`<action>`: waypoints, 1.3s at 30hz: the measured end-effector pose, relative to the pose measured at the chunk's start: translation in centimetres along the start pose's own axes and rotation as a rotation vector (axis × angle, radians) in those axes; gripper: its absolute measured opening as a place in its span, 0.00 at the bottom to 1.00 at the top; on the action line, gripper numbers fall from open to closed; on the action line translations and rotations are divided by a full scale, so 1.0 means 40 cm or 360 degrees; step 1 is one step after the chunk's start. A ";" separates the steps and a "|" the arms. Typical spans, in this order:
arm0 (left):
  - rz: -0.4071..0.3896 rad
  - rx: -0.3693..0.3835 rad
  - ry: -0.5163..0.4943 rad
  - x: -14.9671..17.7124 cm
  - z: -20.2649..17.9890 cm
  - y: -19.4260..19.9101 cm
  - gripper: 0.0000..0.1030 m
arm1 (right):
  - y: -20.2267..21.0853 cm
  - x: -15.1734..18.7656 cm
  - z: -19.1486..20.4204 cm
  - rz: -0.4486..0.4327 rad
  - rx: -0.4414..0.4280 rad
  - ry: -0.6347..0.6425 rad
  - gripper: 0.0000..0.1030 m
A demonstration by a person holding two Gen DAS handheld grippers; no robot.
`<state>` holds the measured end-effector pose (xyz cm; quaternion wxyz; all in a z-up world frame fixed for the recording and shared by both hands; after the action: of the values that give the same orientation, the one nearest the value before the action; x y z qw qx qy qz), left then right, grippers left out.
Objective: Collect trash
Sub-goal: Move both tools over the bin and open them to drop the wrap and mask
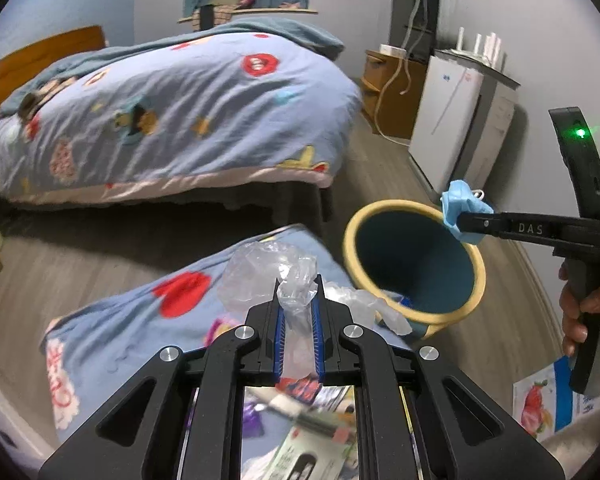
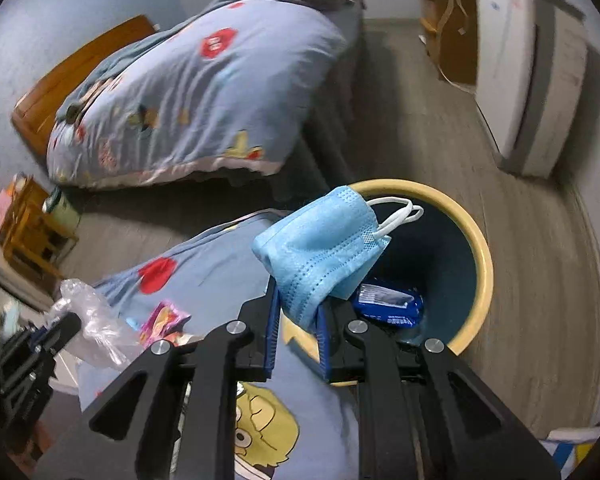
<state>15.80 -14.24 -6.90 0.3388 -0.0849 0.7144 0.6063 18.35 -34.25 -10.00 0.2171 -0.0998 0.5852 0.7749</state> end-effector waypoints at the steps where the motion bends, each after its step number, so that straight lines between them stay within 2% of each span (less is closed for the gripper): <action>1: -0.0009 0.0000 -0.0038 -0.012 -0.024 -0.016 0.12 | -0.002 -0.004 -0.021 0.0000 -0.0005 -0.0027 0.15; 8: 0.0015 0.0062 -0.0202 -0.026 -0.151 -0.106 0.12 | -0.021 -0.018 -0.139 0.0012 0.0004 -0.0141 0.15; 14: 0.0069 0.0138 -0.0192 -0.040 -0.211 -0.178 0.12 | -0.058 -0.002 -0.210 0.0062 0.0076 -0.0196 0.15; 20: 0.0079 0.0174 -0.0218 -0.061 -0.266 -0.233 0.12 | -0.081 0.003 -0.220 0.0075 0.0196 -0.0108 0.15; 30: 0.0114 0.0200 -0.0205 -0.094 -0.316 -0.336 0.13 | -0.082 -0.028 -0.237 -0.0009 0.0335 -0.0017 0.15; 35: 0.0115 0.0210 -0.0191 -0.102 -0.323 -0.355 0.20 | -0.070 -0.040 -0.226 -0.0063 0.0356 0.0033 0.15; 38: 0.0103 0.0191 -0.0174 -0.103 -0.314 -0.355 0.32 | -0.069 -0.049 -0.218 -0.0083 0.0357 0.0048 0.18; 39: 0.0098 0.0187 -0.0170 -0.105 -0.310 -0.354 0.41 | -0.069 -0.050 -0.217 -0.0088 0.0357 0.0048 0.19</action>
<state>21.77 -30.45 -15.44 0.3620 -0.0106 0.7319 0.5771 20.51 -42.33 -14.12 0.2393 -0.1025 0.6685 0.6966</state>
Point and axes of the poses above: each gripper's, at about its wrist camera, not at the fingertips, and y roughly against the way its jaws point, z to its left, x to its underside, the point moved 8 cm from there along -y, roughly the way its jaws point, and after that the axes turned 10 degrees about z, right-handed, at the moved point
